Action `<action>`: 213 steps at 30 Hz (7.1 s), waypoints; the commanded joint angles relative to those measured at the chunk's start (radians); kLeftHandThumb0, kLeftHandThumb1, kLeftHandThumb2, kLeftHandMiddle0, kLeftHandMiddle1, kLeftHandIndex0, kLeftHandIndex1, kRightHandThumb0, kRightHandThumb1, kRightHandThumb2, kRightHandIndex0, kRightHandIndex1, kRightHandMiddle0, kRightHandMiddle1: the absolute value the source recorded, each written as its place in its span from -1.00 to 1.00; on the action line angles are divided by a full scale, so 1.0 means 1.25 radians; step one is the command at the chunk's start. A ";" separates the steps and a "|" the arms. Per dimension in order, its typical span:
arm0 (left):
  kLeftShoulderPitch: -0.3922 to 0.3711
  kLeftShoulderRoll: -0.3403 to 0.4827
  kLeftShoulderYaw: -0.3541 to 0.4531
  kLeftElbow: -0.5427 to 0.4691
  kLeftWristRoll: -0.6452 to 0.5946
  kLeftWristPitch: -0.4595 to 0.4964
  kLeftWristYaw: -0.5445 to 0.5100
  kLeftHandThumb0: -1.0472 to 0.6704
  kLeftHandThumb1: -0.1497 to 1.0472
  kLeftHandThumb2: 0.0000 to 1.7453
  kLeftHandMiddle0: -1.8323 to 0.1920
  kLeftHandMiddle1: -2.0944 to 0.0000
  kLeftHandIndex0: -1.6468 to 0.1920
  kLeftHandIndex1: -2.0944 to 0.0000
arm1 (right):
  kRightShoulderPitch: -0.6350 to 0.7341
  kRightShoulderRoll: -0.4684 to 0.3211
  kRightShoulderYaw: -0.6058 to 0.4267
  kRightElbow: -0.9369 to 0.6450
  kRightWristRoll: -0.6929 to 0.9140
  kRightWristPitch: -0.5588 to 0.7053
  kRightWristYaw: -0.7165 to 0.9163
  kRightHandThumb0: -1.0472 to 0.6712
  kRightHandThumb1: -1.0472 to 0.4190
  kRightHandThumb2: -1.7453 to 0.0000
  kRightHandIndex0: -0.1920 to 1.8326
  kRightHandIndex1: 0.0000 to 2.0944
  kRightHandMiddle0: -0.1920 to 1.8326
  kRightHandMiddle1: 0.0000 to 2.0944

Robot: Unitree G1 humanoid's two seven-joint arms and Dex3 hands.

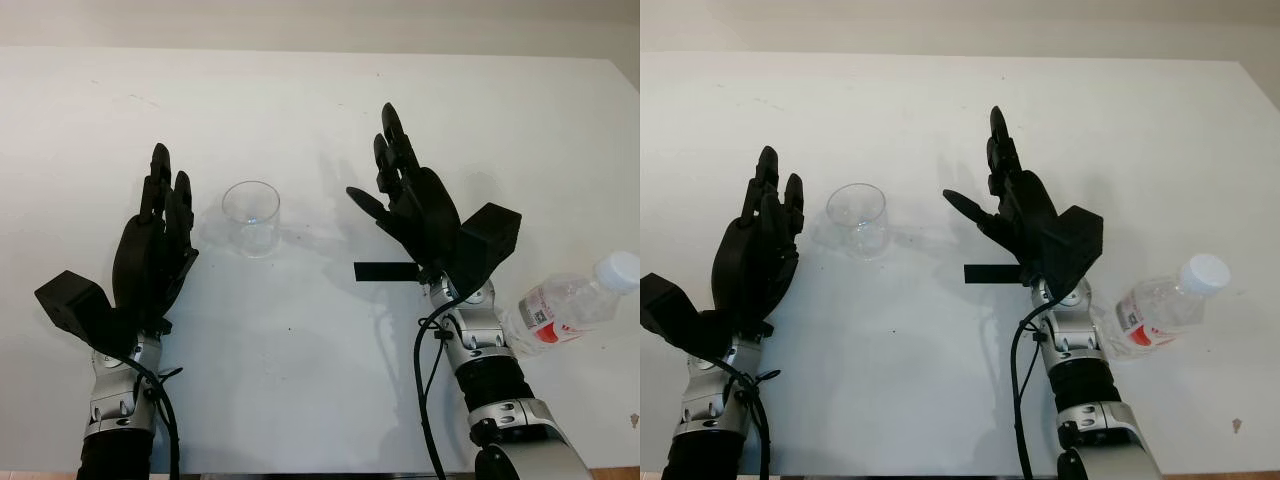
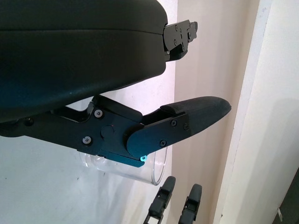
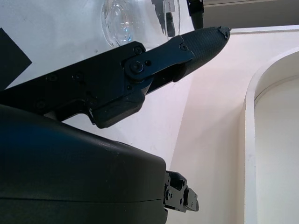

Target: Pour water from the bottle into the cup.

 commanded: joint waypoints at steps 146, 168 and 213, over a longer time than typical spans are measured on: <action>-0.123 0.005 0.019 0.212 -0.014 -0.090 -0.065 -0.65 1.00 -0.08 1.00 1.00 1.00 1.00 | 0.815 -0.218 -0.355 -0.677 0.214 0.273 0.225 -0.87 -0.99 0.93 -1.00 -1.00 -1.00 -1.00; -0.117 0.004 0.027 0.215 -0.038 -0.107 -0.091 -0.64 1.00 -0.09 1.00 1.00 1.00 1.00 | 0.714 -0.171 -0.239 -0.648 0.072 0.226 0.032 -0.82 -0.95 0.94 -1.00 -1.00 -1.00 -1.00; -0.103 0.009 0.029 0.187 -0.030 -0.091 -0.086 -0.65 1.00 -0.11 1.00 1.00 1.00 1.00 | 0.485 -0.104 -0.131 -0.468 -0.102 0.099 -0.161 -0.28 -1.00 0.54 -0.12 1.00 -0.26 1.00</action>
